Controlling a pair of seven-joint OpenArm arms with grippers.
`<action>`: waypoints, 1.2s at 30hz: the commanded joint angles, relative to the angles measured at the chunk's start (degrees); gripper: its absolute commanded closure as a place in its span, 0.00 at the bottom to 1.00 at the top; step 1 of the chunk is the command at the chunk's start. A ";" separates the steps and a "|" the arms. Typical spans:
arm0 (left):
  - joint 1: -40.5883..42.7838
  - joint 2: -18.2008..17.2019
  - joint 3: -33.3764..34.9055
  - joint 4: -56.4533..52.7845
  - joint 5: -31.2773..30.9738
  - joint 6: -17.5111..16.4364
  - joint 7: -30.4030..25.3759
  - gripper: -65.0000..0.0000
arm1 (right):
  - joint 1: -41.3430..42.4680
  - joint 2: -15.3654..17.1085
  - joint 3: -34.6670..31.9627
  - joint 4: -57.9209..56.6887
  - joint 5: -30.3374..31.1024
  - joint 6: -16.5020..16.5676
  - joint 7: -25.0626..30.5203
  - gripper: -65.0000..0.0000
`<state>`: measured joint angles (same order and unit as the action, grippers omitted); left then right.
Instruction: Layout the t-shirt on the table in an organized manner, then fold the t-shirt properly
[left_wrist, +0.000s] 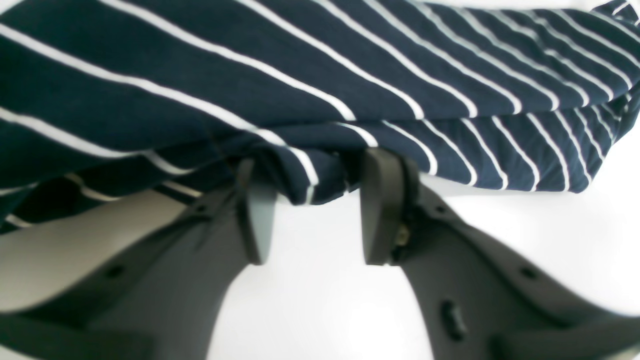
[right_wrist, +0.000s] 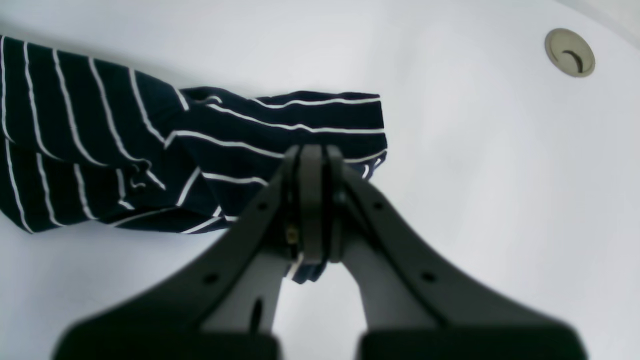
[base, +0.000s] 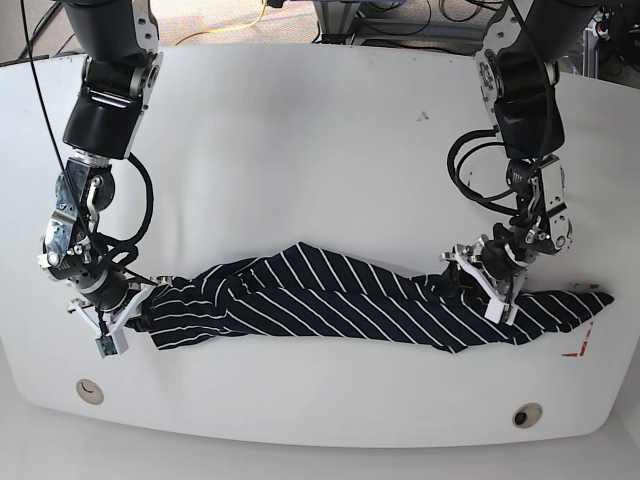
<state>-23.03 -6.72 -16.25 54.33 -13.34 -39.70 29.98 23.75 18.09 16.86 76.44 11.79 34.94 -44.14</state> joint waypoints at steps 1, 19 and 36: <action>-1.55 -0.44 -0.14 0.93 -1.03 -0.30 -1.19 0.75 | 1.88 0.86 0.24 1.31 0.56 0.09 1.28 1.00; -0.67 -0.44 -0.06 6.91 -0.94 -0.30 1.80 1.00 | 1.88 0.86 0.24 1.31 0.56 0.09 1.28 1.00; 1.88 -1.50 -0.06 35.39 -1.03 -0.30 14.11 1.00 | 1.97 0.86 0.24 10.63 0.56 -0.17 -3.02 1.00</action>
<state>-19.68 -7.05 -16.23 85.38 -13.21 -39.97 44.25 23.99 17.98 16.86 84.09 11.88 34.96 -47.18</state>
